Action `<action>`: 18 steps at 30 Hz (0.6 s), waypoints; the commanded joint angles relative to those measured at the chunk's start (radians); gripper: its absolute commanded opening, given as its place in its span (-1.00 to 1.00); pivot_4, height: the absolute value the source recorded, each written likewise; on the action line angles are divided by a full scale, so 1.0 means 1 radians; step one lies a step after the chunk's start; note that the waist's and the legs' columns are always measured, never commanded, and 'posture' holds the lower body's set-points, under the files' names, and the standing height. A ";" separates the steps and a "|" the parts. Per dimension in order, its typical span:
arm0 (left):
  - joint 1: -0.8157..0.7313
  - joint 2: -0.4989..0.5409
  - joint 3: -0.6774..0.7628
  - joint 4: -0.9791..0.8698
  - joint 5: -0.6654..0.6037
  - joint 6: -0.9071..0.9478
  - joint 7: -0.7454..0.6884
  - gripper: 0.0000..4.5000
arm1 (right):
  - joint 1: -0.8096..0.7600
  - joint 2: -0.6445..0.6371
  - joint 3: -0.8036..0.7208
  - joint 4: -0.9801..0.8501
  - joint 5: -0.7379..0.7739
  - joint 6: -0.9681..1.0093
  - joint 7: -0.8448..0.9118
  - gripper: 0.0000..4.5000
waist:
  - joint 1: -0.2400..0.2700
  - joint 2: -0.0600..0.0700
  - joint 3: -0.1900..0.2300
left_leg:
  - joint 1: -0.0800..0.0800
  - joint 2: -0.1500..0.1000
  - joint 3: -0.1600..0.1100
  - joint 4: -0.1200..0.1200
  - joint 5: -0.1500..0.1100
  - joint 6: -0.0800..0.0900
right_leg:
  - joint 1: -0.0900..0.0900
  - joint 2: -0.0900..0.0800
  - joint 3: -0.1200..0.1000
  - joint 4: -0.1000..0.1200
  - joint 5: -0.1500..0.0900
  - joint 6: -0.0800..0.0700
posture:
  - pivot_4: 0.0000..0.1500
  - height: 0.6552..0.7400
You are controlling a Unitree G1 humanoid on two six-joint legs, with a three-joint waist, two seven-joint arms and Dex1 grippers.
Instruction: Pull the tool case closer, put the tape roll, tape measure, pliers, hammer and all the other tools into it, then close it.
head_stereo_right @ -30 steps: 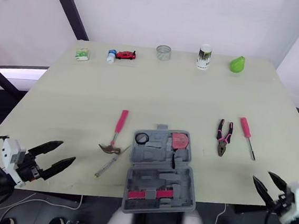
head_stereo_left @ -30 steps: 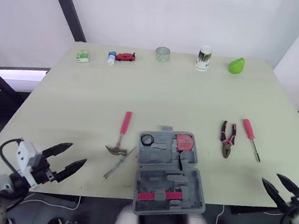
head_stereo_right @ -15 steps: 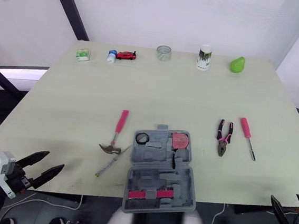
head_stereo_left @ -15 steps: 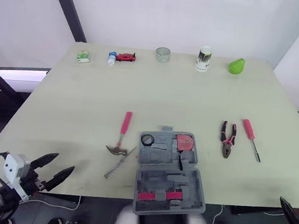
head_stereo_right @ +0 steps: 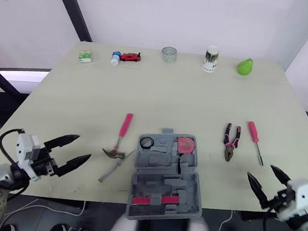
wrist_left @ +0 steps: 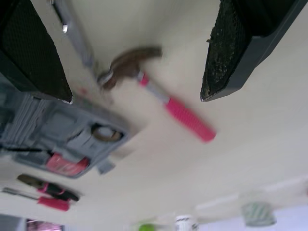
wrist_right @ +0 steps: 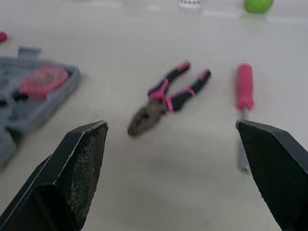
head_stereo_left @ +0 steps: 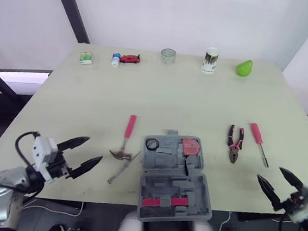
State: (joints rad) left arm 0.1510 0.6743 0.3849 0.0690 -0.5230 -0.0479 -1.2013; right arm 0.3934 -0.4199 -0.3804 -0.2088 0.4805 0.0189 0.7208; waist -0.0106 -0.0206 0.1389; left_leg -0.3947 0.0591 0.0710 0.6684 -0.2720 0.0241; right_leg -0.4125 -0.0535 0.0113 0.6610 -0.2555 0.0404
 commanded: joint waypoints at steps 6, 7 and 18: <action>-0.122 0.058 -0.100 -0.138 -0.037 0.076 -0.076 1.00 | -0.137 0.052 0.153 -0.090 -0.123 0.192 -0.246 0.99 | -0.001 0.000 0.000 | 0.000 -0.001 0.001 0.000 0.000 0.000 | 0.000 0.000 0.000 0.000 0.000 0.000 | 1.00 1.00; -0.150 0.062 -0.115 -0.138 -0.043 0.089 -0.088 1.00 | -0.165 0.064 0.172 -0.084 -0.144 0.222 -0.284 0.99 | -0.001 0.000 0.000 | 0.000 -0.001 0.001 0.001 0.000 0.000 | 0.000 0.000 0.000 0.000 0.000 0.000 | 1.00 1.00; -0.351 0.110 -0.264 -0.145 -0.046 0.146 -0.260 1.00 | -0.350 0.253 0.265 0.044 -0.314 0.311 -0.586 0.99 | -0.004 0.001 0.001 | -0.002 -0.001 0.001 0.000 0.000 0.000 | -0.001 0.002 -0.001 0.000 0.002 0.003 | 1.00 1.00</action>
State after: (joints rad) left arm -0.1908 0.7679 0.1248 -0.0396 -0.5530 0.0860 -1.4351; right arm 0.0550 -0.1714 -0.1135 -0.1600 0.1834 0.3289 0.1656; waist -0.0143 -0.0197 0.1396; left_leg -0.3969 0.0578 0.0726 0.6688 -0.2718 0.0241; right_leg -0.4130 -0.0515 0.0103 0.6608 -0.2538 0.0439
